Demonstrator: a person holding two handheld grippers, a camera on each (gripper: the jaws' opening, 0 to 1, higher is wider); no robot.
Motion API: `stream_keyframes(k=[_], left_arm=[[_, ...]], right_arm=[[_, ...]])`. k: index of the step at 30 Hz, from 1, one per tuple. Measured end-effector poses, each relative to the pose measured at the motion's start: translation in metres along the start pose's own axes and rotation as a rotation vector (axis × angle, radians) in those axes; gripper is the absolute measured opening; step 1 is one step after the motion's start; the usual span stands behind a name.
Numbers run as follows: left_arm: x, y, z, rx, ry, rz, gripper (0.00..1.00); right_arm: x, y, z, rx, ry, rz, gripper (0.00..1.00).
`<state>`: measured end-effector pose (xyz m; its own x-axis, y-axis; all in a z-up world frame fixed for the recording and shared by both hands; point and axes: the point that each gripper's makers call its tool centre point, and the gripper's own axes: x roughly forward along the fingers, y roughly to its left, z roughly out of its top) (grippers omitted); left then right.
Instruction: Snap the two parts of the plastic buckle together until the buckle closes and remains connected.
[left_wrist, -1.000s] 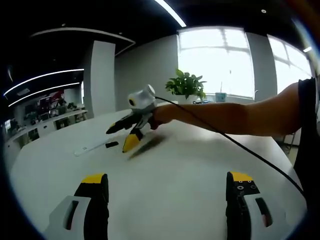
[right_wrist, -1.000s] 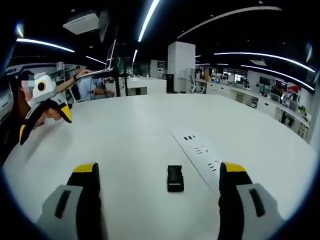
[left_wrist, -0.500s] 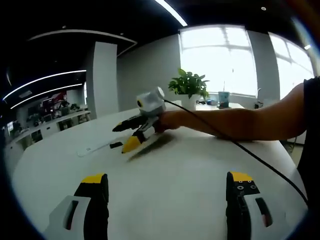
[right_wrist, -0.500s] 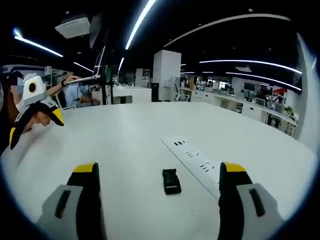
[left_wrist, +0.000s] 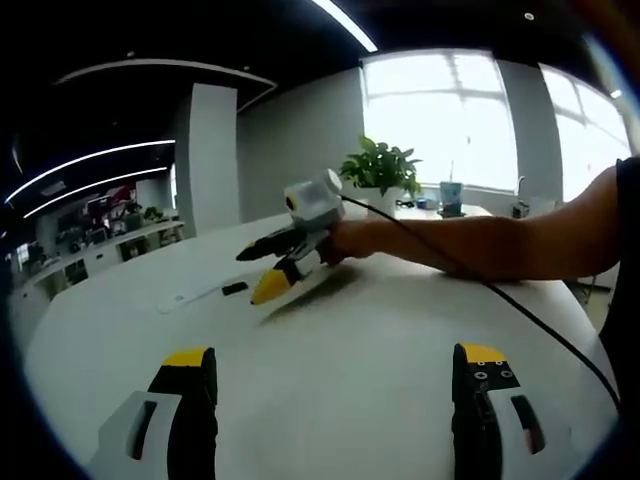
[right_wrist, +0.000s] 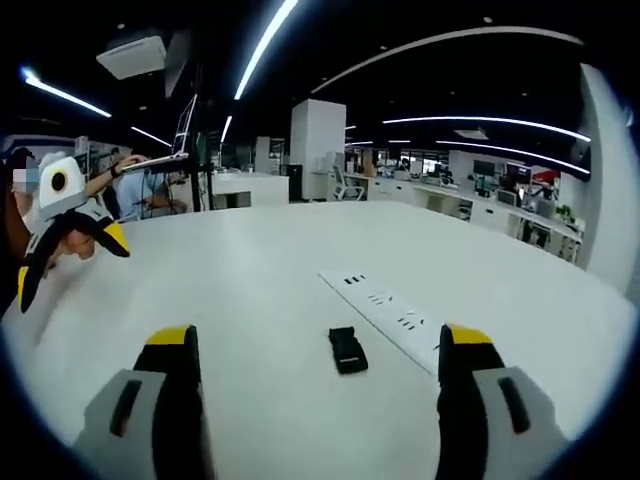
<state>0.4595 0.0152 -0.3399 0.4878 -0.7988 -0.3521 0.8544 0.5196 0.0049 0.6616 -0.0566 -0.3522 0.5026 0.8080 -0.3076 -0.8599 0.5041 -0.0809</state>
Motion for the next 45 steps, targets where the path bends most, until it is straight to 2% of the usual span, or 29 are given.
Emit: stream_keyframes(k=[9,17,25,33,36,39,45], left_arm=[[0.001,-0.002,0.001,0.0,-0.003,-0.009,1.0],[0.003,-0.006,0.0,0.008,0.003,-0.018,1.0],[0.003,-0.004,-0.001,0.015,0.01,-0.009,1.0],[0.004,-0.007,-0.001,0.02,0.009,-0.015,1.0],[0.003,-0.009,0.0,0.002,0.005,-0.031,1.0],[0.003,-0.005,-0.002,0.006,0.014,-0.013,1.0],[0.002,-0.001,-0.002,0.002,0.011,0.004,1.0]], right_arm=[[-0.015,-0.002,0.0,-0.007,0.02,-0.034,1.0],[-0.02,0.005,-0.003,-0.007,0.027,-0.045,1.0],[-0.029,0.013,0.004,-0.018,0.012,-0.063,1.0],[-0.035,0.012,0.001,0.006,0.007,-0.089,0.99],[-0.037,0.011,-0.001,-0.004,0.005,-0.103,0.94],[-0.041,0.008,0.004,0.015,-0.027,-0.122,0.94],[-0.044,0.01,0.002,0.015,-0.018,-0.128,0.97]])
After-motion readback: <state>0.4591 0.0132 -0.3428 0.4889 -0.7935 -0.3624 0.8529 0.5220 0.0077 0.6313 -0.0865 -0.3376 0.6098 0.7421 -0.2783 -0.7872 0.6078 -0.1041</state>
